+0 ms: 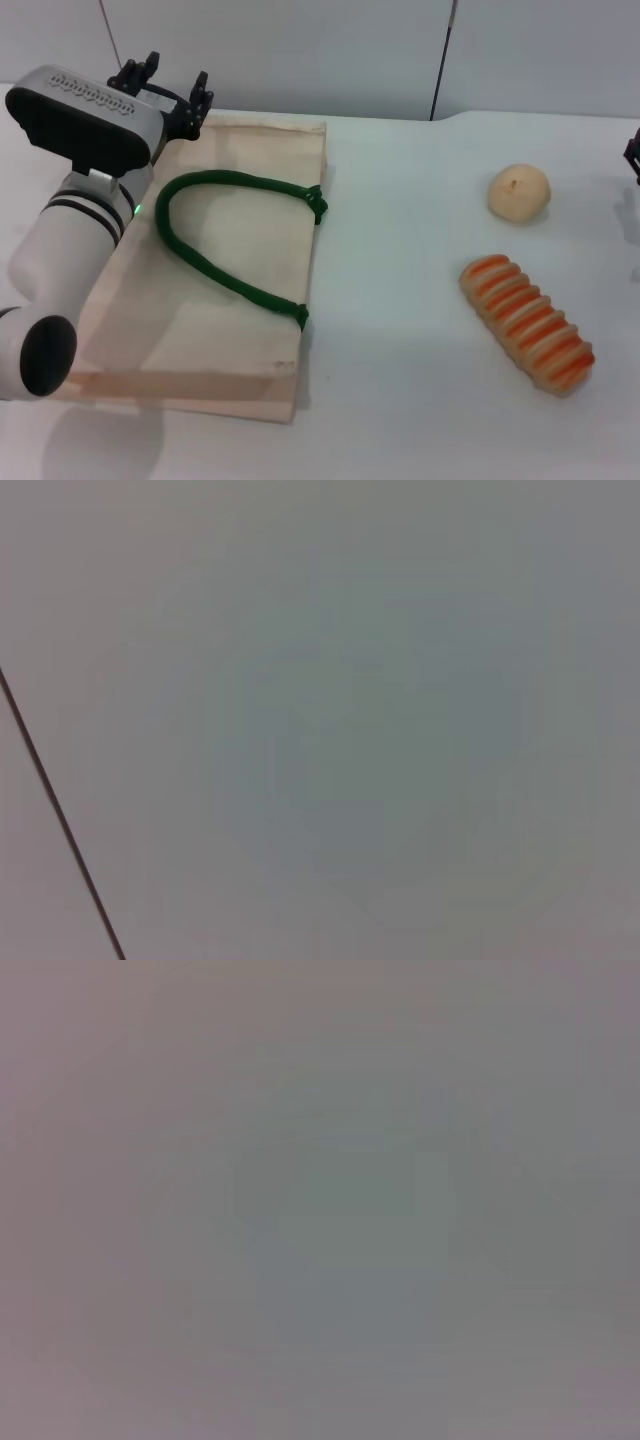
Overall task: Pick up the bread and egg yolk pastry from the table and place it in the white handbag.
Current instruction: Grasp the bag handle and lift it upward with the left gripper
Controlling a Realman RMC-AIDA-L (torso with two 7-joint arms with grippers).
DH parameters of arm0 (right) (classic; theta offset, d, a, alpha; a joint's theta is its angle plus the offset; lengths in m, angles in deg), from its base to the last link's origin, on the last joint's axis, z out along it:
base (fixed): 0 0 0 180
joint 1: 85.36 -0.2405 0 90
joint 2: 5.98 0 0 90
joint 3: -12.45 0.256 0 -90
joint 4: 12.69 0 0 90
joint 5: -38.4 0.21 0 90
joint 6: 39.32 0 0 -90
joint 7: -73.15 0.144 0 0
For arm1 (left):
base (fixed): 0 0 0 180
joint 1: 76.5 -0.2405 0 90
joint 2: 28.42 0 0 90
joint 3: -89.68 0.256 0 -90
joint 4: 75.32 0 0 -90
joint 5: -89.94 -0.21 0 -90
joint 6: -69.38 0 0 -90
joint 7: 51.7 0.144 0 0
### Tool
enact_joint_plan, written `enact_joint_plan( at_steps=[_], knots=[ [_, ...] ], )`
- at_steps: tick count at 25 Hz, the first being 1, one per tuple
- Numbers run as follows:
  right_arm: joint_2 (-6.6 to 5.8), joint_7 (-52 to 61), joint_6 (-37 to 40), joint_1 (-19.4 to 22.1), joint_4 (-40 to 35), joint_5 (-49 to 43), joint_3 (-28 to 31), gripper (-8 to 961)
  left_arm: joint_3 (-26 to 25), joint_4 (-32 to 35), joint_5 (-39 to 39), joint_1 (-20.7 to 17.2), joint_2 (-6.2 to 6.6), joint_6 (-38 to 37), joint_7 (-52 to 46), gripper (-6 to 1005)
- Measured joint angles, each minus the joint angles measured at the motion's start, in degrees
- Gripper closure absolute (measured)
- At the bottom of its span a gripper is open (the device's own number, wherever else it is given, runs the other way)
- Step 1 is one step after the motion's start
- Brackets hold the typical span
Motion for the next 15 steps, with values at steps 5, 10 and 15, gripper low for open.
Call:
enact_joint_plan(
  at_steps=[5, 10, 15],
  knots=[
    [0.00, 0.00, -0.14, -0.02, 0.09, 0.00, 0.15, 92, -0.53, 0.00, 0.00, -0.30, 0.00, -0.12, 0.00, 388],
    [0.00, 0.00, -0.21, -0.02, 0.03, 0.00, 0.16, 92, -0.56, -0.06, 0.00, -0.47, 0.00, -0.36, 0.00, 388],
    [0.00, 0.00, -0.20, -0.02, 0.02, 0.00, 0.16, 92, -0.54, -0.08, 0.00, -0.48, 0.00, -0.38, 0.00, 388]
  ],
)
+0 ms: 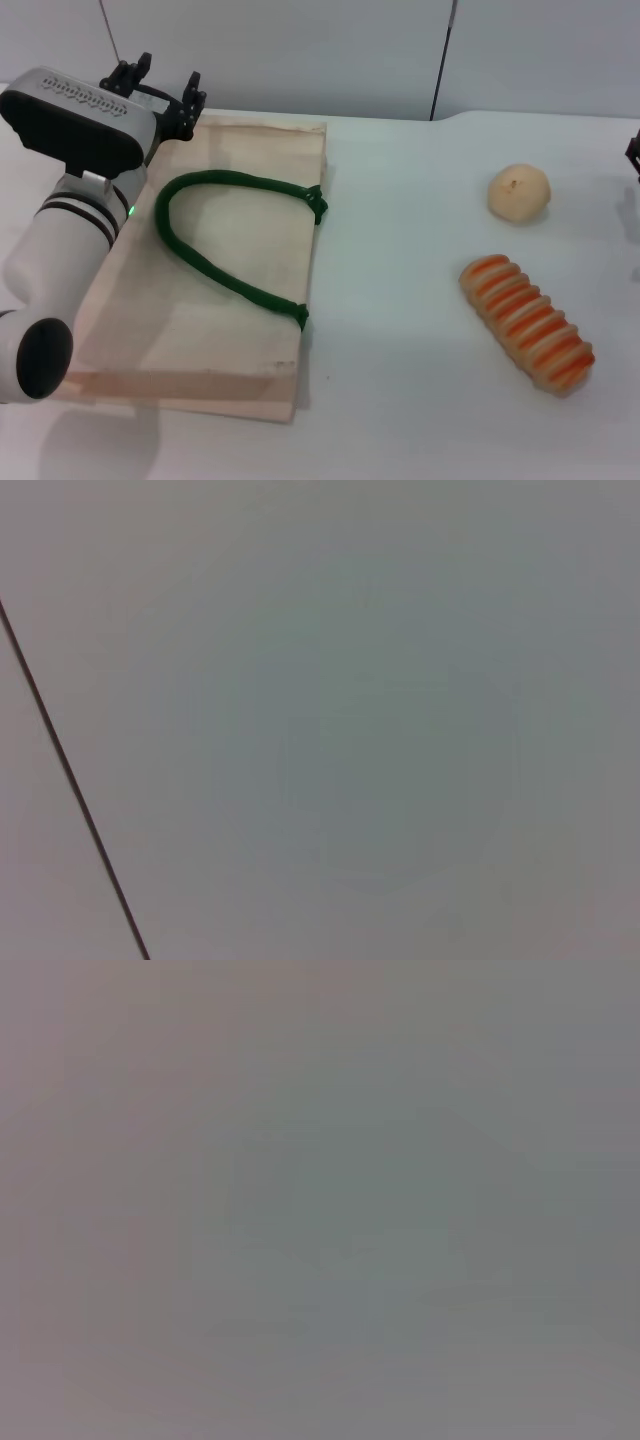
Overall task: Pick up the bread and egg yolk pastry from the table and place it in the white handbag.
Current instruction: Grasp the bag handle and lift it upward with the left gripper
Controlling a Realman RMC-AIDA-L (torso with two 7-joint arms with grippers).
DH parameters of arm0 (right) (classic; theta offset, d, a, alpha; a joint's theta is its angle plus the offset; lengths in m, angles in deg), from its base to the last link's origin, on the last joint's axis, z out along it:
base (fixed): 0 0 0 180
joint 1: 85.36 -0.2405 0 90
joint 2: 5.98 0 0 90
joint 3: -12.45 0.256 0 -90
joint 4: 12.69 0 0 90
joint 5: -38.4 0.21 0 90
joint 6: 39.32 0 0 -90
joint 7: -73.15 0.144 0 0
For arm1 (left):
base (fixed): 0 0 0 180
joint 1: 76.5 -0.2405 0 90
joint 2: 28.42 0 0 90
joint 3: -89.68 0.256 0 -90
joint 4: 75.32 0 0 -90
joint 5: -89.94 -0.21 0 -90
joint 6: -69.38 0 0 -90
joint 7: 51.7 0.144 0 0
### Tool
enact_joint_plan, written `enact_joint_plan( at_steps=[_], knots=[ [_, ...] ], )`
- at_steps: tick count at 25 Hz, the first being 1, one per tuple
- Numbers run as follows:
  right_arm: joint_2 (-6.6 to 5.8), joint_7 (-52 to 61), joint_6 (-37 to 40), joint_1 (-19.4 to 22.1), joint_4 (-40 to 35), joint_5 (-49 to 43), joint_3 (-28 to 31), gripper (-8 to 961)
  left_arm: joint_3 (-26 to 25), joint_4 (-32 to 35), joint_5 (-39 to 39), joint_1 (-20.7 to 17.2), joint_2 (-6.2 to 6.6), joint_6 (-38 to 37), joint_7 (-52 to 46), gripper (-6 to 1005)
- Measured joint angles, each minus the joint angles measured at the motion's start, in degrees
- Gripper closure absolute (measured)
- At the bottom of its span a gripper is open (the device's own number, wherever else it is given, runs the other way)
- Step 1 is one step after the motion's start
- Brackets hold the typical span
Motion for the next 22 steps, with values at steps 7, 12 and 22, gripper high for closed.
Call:
enact_joint_plan(
  at_steps=[7, 12, 22],
  knots=[
    [0.00, 0.00, 0.15, 0.00, 0.06, 0.00, 0.00, 92, 0.06, 0.00, 0.00, 0.00, 0.00, 0.27, 0.00, 388],
    [0.00, 0.00, 0.22, -0.01, 0.18, 0.00, 0.00, 92, 0.05, 0.50, 0.00, 0.00, 0.00, 0.45, 0.00, 389],
    [-0.09, 0.00, 0.23, 0.38, 1.14, 0.00, 0.00, 92, -5.35, 17.20, 0.00, -5.90, 0.55, 16.88, 8.13, 389]
  ],
)
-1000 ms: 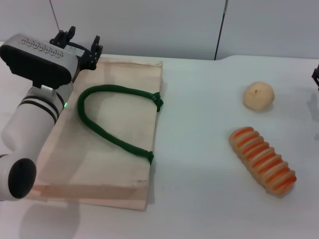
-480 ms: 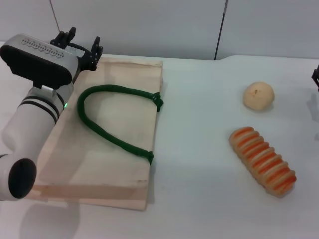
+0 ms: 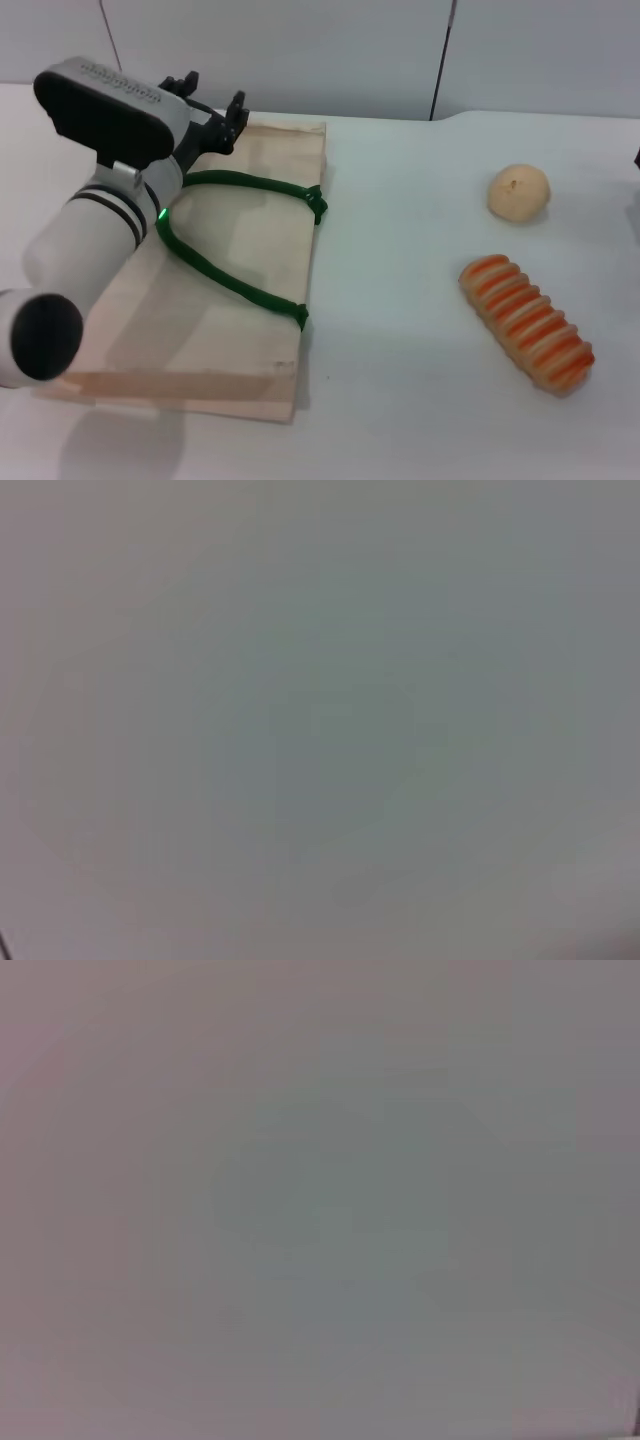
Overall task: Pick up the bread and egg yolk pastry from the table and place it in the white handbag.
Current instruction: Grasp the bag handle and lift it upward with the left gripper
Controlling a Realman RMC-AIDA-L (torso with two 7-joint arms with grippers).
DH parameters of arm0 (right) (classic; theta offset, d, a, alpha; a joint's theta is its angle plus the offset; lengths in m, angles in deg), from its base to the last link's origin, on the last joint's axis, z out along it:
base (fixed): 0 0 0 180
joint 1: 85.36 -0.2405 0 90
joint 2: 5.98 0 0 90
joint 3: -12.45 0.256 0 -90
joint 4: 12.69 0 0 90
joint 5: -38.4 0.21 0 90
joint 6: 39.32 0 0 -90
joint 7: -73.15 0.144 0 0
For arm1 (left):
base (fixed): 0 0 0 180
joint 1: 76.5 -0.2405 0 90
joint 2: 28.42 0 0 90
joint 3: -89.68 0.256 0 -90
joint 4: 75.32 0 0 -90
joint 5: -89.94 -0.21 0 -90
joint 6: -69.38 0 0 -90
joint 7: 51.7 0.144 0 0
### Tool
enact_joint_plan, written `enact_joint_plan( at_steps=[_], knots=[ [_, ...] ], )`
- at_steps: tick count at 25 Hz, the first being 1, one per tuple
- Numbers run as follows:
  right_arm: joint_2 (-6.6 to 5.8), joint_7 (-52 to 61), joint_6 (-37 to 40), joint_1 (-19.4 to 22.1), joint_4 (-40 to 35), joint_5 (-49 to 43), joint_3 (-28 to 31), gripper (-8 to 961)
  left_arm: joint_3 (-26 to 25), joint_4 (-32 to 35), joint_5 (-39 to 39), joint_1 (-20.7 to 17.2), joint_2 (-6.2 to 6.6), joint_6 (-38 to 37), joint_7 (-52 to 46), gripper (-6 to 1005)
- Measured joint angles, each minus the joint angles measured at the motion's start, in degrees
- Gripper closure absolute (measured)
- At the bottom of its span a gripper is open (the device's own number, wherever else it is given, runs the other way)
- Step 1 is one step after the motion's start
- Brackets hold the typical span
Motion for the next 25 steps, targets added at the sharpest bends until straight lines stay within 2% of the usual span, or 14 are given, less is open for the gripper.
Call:
enact_joint_plan(
  at_steps=[3, 6, 11, 19, 25],
  knots=[
    [-0.01, 0.00, 0.00, -0.05, 0.01, 0.00, -0.01, 92, -5.32, 9.32, 0.00, -4.92, -0.17, 7.49, 6.04, 389],
    [0.00, 0.00, -0.01, -0.05, 0.09, 0.00, 0.00, 92, -9.92, 15.81, 0.00, -7.61, -0.19, 15.53, 8.83, 389],
    [0.00, 0.00, 0.18, -0.16, 0.15, 0.00, 0.00, 92, -16.50, 20.07, -0.01, -8.25, -0.25, 28.70, 9.10, 389],
    [0.00, 0.00, 0.86, -0.23, 0.16, 0.00, -0.01, 92, -21.90, 25.26, -0.57, -9.40, -0.26, 39.81, 7.55, 413],
    [0.00, 0.00, 0.91, -0.26, 0.16, 0.00, -0.01, 92, -27.77, 28.31, -2.81, -9.23, -0.26, 50.87, 3.87, 442]
  ],
)
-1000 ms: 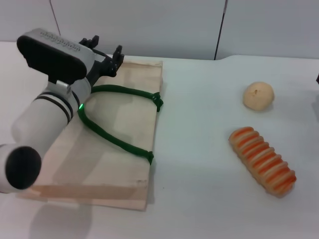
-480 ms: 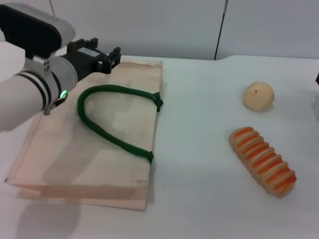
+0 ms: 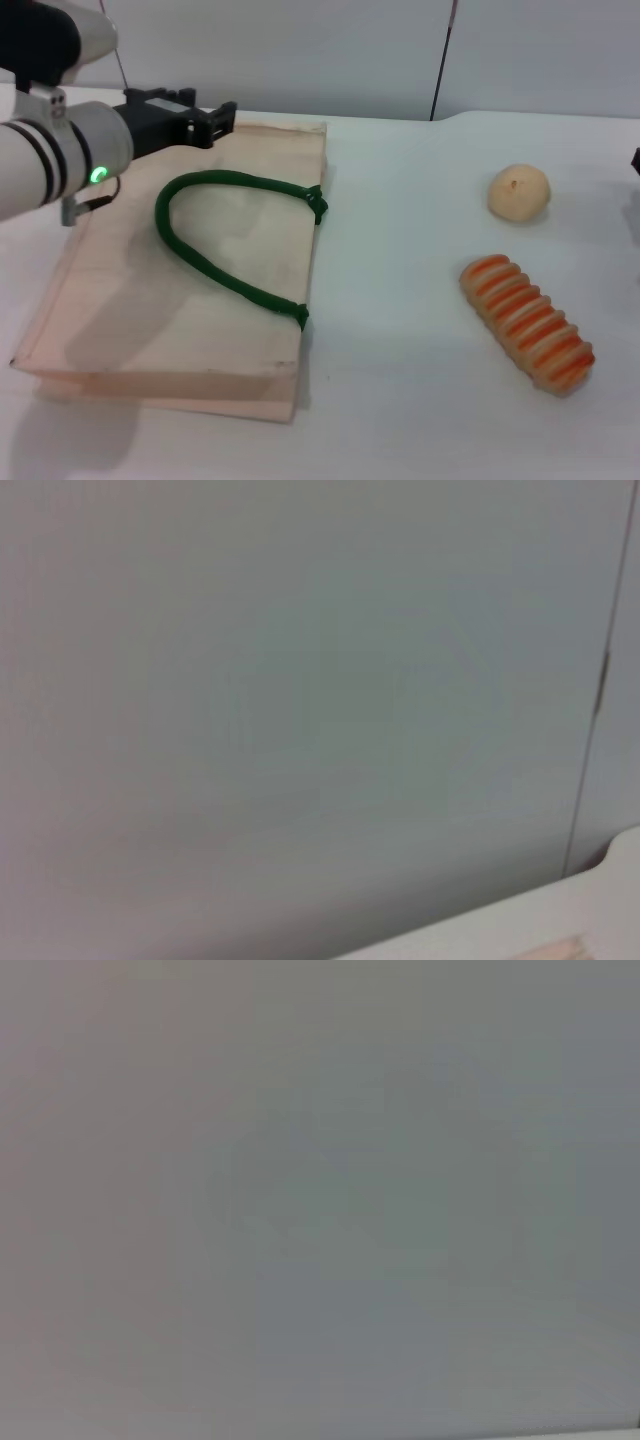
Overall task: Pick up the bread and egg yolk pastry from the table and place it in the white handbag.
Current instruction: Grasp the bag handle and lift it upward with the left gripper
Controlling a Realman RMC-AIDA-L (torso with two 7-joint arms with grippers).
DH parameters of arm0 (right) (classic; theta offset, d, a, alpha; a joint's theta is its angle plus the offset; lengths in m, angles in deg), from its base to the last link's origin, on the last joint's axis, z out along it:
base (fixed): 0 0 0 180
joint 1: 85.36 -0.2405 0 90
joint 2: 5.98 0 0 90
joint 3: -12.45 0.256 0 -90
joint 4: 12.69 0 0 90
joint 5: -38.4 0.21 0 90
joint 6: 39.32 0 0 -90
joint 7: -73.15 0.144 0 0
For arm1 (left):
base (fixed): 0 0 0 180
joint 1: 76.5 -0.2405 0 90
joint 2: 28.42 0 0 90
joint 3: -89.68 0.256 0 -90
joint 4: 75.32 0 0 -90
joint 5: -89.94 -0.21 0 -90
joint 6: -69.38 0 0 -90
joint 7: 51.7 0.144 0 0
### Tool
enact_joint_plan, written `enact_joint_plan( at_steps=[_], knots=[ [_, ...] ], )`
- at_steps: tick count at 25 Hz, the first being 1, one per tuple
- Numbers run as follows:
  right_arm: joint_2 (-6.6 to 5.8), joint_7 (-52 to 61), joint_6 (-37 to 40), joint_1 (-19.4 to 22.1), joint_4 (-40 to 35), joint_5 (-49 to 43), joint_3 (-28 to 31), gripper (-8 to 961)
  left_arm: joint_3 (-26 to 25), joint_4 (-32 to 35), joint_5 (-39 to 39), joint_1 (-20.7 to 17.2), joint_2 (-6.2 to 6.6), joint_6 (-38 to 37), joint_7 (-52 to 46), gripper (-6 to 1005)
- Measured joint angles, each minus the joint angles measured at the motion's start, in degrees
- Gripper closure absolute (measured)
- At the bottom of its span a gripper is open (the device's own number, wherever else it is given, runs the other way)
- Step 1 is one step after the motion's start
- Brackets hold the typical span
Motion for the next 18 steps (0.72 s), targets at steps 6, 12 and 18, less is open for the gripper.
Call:
enact_joint_plan(
  at_steps=[6, 12, 18],
  knots=[
    [0.00, 0.00, 0.06, -0.10, 0.00, 0.00, 0.01, 92, -3.06, 2.44, -13.72, 1.83, -0.03, 8.19, -11.24, 453],
    [0.00, 0.00, 0.06, -0.12, 0.00, 0.00, 0.00, 92, -3.19, 5.08, -24.24, 4.33, -0.04, 15.97, -20.76, 463],
    [0.00, 0.00, 0.05, -0.12, 0.00, 0.00, 0.00, 93, -3.27, 5.69, -29.33, 6.46, 0.02, 23.13, -24.76, 473]
  ],
)
